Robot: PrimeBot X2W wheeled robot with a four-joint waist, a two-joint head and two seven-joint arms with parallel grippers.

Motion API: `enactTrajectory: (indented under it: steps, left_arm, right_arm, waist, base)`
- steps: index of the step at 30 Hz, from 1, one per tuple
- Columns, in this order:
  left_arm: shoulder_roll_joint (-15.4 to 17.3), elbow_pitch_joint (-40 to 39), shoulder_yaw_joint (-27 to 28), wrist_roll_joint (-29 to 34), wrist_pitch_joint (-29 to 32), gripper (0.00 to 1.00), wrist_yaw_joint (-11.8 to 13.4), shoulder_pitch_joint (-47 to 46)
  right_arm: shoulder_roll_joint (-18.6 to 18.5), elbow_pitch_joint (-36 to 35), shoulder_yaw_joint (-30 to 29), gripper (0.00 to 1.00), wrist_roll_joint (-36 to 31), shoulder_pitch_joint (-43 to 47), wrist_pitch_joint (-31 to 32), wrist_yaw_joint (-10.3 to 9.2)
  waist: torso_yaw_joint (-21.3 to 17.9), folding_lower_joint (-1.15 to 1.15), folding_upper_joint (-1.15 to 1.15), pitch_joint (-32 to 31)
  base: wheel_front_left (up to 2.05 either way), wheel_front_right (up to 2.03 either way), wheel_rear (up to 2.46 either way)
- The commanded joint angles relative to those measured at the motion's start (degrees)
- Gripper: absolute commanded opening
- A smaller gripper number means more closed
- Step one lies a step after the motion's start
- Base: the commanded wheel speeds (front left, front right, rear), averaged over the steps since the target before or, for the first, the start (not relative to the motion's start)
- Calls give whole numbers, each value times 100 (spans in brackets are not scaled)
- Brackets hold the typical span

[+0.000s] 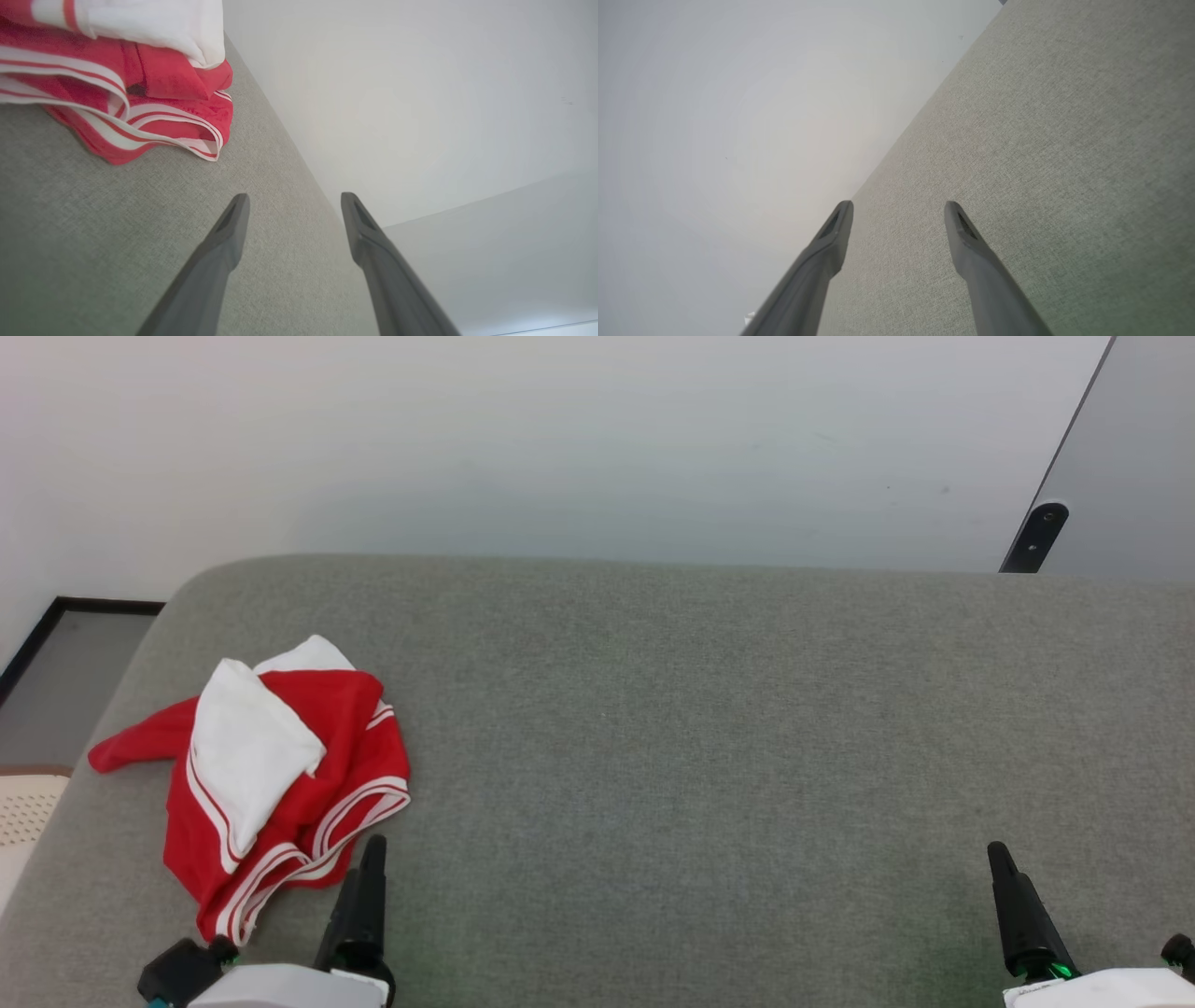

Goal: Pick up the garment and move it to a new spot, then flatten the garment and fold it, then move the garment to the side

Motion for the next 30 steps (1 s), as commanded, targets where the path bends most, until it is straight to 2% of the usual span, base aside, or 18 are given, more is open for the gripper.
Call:
enactTrajectory:
  steps: [1, 17, 30]
  left_arm:
    - [26, -103, -17, 286, -73, 100, -26, -10]
    - [32, -297, -193, 2108, -366, 100, 43, 114]
    - [36, -423, -346, 3427, -576, 100, 186, 244]
  right_arm:
    - [0, -149, 3, 100, -307, 28, -58, 25]
    - [46, -548, -11, 100, -2385, 257, -151, 33]
    - [110, -650, -125, 100, -3481, 337, -297, 41]
  waist:
    - [0, 0, 0, 2]
    - [3, 0, 0, 29]
    - [-13, 0, 0, 35]
  base:
    - [0, 0, 0]
    - [0, 0, 0]
    - [0, 0, 0]
